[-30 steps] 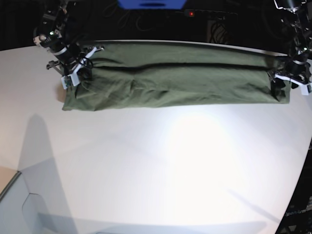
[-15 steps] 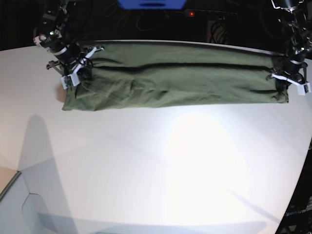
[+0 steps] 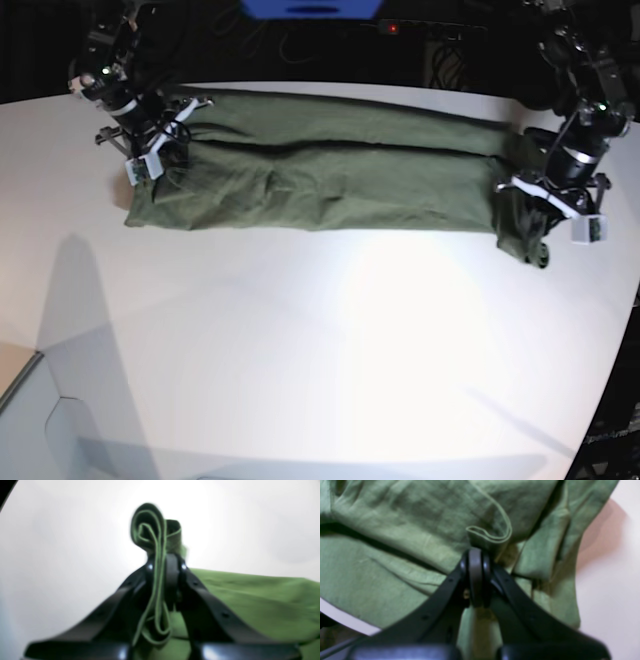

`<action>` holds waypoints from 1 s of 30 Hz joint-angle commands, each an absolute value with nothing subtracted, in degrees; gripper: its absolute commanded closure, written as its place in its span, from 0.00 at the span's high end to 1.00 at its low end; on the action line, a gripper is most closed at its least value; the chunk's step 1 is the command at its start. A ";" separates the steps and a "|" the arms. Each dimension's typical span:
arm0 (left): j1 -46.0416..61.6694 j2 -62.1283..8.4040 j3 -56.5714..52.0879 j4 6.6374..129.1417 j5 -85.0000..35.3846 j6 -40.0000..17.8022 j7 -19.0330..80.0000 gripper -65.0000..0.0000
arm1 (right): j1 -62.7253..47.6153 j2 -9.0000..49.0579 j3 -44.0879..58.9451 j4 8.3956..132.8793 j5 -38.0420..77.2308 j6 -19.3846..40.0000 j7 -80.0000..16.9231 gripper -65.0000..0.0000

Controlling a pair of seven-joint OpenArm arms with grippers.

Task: Layout the t-shirt on the table in an organized manner, then fold the t-shirt properly
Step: 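Lift the strip end with the left gripper and fold it toward the right gripper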

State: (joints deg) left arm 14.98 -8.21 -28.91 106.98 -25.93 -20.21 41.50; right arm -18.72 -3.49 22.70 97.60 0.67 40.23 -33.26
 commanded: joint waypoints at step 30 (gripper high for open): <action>10.86 6.37 1.63 98.33 -9.89 -15.96 41.19 0.00 | -19.12 -3.30 22.73 98.15 -0.31 40.00 -34.86 0.00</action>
State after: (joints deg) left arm 11.57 6.04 1.23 97.43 -8.97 -15.64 42.46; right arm -18.81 -3.49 22.70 97.71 0.82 40.23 -33.39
